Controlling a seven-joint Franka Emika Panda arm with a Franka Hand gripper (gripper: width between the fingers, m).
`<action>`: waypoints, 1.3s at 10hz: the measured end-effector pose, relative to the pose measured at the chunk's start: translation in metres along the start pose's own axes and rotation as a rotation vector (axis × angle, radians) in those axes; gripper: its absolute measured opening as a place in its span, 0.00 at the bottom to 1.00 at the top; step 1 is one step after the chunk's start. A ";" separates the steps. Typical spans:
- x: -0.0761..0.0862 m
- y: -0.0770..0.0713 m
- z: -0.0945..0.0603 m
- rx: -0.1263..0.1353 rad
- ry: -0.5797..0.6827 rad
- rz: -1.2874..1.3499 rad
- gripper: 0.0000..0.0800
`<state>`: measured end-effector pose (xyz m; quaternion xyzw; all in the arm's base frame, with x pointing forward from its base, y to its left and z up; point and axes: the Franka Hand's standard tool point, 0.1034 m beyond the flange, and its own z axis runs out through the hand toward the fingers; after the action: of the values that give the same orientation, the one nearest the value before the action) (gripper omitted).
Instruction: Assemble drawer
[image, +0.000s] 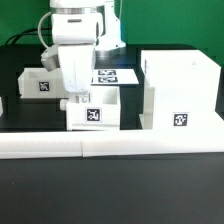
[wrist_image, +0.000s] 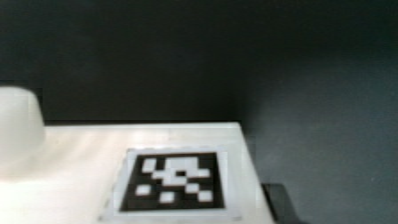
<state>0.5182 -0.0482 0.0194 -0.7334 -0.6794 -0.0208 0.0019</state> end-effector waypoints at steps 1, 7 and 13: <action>-0.001 -0.001 0.000 0.001 0.000 0.003 0.06; 0.026 0.007 0.006 0.025 0.022 0.060 0.06; 0.030 0.007 0.007 0.000 0.028 0.067 0.06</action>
Offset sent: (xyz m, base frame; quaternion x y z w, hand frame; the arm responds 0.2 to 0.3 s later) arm 0.0062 0.0290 -0.0094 -0.0186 0.0336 0.0195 0.9991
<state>0.5279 -0.0186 0.0134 -0.7552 -0.6546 -0.0310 0.0125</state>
